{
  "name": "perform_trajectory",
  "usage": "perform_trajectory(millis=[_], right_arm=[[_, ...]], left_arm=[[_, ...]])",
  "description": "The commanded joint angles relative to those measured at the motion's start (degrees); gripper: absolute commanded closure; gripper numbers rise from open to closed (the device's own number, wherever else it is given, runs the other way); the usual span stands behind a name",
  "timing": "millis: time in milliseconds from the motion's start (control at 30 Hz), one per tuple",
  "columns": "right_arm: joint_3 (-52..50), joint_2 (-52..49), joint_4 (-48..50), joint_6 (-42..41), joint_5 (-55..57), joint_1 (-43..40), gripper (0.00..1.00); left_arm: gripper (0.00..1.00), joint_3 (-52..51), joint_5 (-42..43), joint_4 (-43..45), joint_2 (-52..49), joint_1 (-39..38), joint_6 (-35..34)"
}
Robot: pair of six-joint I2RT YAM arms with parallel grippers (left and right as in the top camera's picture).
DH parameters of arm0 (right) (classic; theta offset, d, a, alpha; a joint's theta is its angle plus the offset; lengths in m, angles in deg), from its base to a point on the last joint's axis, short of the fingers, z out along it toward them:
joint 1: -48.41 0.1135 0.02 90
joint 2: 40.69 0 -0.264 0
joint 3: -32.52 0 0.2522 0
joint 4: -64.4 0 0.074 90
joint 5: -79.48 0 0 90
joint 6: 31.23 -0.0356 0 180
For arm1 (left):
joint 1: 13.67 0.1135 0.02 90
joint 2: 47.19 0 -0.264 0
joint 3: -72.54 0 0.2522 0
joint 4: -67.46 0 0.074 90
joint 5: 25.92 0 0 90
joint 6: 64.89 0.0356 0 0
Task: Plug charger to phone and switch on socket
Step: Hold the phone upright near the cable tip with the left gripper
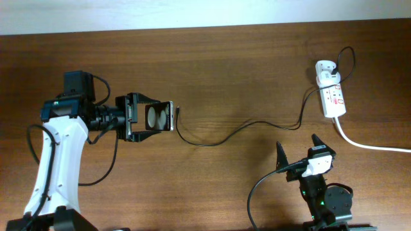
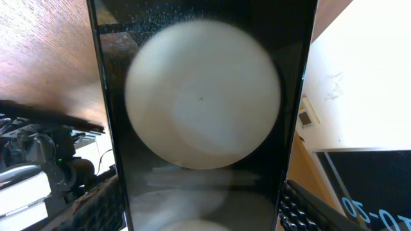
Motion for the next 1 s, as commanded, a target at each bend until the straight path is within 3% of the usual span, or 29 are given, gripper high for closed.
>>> perform_trajectory(millis=[0, 967], right_arm=[[-0.3, 0.5, -0.2, 0.4, -0.3, -0.2, 0.01], [-0.3, 0.5, -0.2, 0.4, -0.3, -0.2, 0.01]], left_arm=[[0.92, -0.1, 2.5, 0.1, 1.9, 0.0, -0.5], [0.93, -0.1, 5.5, 0.1, 1.9, 0.0, -0.5]])
